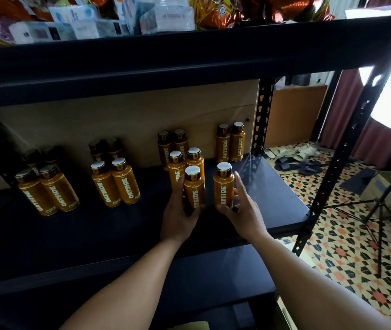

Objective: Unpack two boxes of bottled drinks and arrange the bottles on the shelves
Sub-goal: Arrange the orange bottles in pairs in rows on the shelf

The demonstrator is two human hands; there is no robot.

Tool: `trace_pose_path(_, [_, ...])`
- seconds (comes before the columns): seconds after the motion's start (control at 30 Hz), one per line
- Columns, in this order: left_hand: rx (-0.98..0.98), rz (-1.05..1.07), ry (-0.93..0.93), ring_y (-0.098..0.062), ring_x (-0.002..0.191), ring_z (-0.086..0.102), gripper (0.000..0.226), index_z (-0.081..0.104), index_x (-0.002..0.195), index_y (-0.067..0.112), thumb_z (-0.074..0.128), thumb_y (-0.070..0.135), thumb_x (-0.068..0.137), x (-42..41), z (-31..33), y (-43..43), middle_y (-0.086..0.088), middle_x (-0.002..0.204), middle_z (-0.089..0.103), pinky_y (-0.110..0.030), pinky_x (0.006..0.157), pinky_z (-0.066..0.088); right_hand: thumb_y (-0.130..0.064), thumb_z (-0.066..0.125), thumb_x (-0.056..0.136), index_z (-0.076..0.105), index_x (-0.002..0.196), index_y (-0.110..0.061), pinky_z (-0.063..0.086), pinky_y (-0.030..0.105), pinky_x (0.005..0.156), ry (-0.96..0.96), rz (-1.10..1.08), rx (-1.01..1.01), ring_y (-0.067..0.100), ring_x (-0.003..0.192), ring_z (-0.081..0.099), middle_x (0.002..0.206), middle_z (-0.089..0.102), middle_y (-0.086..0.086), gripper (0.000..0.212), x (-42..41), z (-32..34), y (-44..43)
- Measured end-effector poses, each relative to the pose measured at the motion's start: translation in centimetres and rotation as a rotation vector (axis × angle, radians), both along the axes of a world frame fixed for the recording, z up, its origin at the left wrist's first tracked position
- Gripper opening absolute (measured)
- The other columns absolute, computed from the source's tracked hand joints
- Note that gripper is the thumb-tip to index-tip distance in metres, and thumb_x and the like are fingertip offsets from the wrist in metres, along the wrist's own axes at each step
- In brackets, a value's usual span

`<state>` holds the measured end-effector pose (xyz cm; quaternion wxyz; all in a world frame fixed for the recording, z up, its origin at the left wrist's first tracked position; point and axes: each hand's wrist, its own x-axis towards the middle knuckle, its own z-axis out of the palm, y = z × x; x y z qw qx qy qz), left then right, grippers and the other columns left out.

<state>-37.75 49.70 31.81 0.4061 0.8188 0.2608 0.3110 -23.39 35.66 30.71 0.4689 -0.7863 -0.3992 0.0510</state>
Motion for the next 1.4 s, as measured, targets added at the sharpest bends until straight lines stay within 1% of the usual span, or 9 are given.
trace_pose_path(0.13, [0.060, -0.040, 0.050, -0.015, 0.141, 0.043, 0.105, 0.003, 0.151, 0.062, 0.078, 0.028, 0.086, -0.1, -0.1, -0.2, 0.006, 0.157, 0.040, -0.040, 0.110, 0.044, -0.047, 0.073, 0.092, -0.010, 0.153, -0.063, 0.054, 0.036, 0.096, -0.068, 0.051, -0.050, 0.009, 0.115, 0.060, 0.151, 0.052, -0.005, 0.104, 0.1, -0.2, 0.0])
trace_pose_path(0.27, [0.074, -0.033, 0.050, -0.018, 0.143, 0.042, 0.107, 0.003, 0.152, 0.060, 0.079, 0.024, 0.086, -0.1, -0.1, -0.2, 0.005, 0.158, 0.039, -0.046, 0.111, 0.043, -0.047, 0.072, 0.093, -0.013, 0.151, -0.064, 0.053, 0.030, 0.092, -0.086, 0.065, -0.054, 0.008, 0.112, 0.060, 0.149, 0.054, -0.005, 0.104, 0.2, -0.4, 0.0])
trace_pose_path(0.37, [0.086, -0.029, 0.048, -0.017, 0.141, 0.043, 0.107, 0.002, 0.152, 0.060, 0.079, 0.026, 0.086, 0.0, -0.2, -0.2, 0.004, 0.157, 0.041, -0.042, 0.110, 0.044, -0.047, 0.072, 0.092, -0.016, 0.148, -0.067, 0.053, 0.032, 0.095, -0.090, 0.062, -0.057, 0.013, 0.121, 0.061, 0.153, 0.051, -0.006, 0.106, 0.0, -0.2, -0.1])
trace_pose_path(0.57, [0.150, -0.065, 0.028, -0.015, 0.147, 0.035, 0.111, -0.009, 0.150, 0.062, 0.077, 0.026, 0.089, 0.7, -0.6, -0.5, 0.006, 0.163, 0.030, -0.036, 0.112, 0.037, -0.040, 0.074, 0.092, -0.024, 0.149, -0.062, 0.049, 0.052, 0.109, -0.092, 0.062, -0.074, 0.024, 0.135, 0.056, 0.159, 0.045, -0.003, 0.115, 0.3, 0.5, -0.3])
trace_pose_path(0.67, [0.187, -0.094, 0.024, -0.018, 0.149, 0.031, 0.110, -0.010, 0.149, 0.063, 0.076, 0.028, 0.090, 2.1, -0.4, -1.1, 0.007, 0.165, 0.026, -0.043, 0.116, 0.036, -0.040, 0.073, 0.093, -0.023, 0.150, -0.060, 0.050, 0.052, 0.107, -0.131, 0.033, -0.101, 0.026, 0.130, 0.060, 0.157, 0.048, -0.001, 0.114, 1.3, 0.8, -1.1])
trace_pose_path(0.8, [0.204, -0.157, 0.024, -0.005, 0.148, 0.022, 0.102, -0.008, 0.151, 0.056, 0.072, 0.026, 0.094, 4.9, -0.3, -2.7, 0.014, 0.165, 0.019, -0.035, 0.116, 0.028, -0.032, 0.074, 0.094, -0.018, 0.151, -0.062, 0.052, 0.051, 0.103, -0.132, -0.037, -0.069, 0.024, 0.121, 0.065, 0.149, 0.057, -0.003, 0.112, 3.2, 0.6, -2.8])
trace_pose_path(0.9, [0.221, -0.181, 0.010, -0.012, 0.152, 0.024, 0.105, -0.012, 0.151, 0.059, 0.070, 0.027, 0.094, 7.6, -0.6, -3.3, 0.010, 0.168, 0.017, -0.043, 0.121, 0.030, -0.030, 0.073, 0.094, -0.017, 0.149, -0.064, 0.052, 0.047, 0.101, -0.145, -0.084, -0.045, 0.025, 0.122, 0.065, 0.143, 0.061, -0.003, 0.111, 5.0, 0.6, -3.4])
trace_pose_path(1.0, [0.263, -0.163, -0.012, -0.013, 0.151, 0.027, 0.107, -0.013, 0.152, 0.057, 0.071, 0.025, 0.094, 10.0, -0.8, -3.5, 0.008, 0.167, 0.021, -0.050, 0.119, 0.034, -0.030, 0.071, 0.095, -0.022, 0.145, -0.066, 0.049, 0.044, 0.101, -0.148, -0.104, -0.073, 0.027, 0.127, 0.062, 0.147, 0.058, 0.000, 0.112, 6.8, 0.8, -3.5])
trace_pose_path(1.4, [0.214, -0.110, 0.033, -0.018, 0.150, 0.029, 0.105, -0.020, 0.146, 0.063, 0.067, 0.029, 0.097, 16.1, -0.8, -3.0, 0.002, 0.166, 0.025, -0.046, 0.118, 0.033, -0.032, 0.060, 0.102, -0.039, 0.143, -0.054, 0.046, 0.045, 0.102, -0.159, -0.106, -0.204, 0.033, 0.135, 0.053, 0.164, 0.037, 0.004, 0.110, 12.4, 1.3, -2.0])
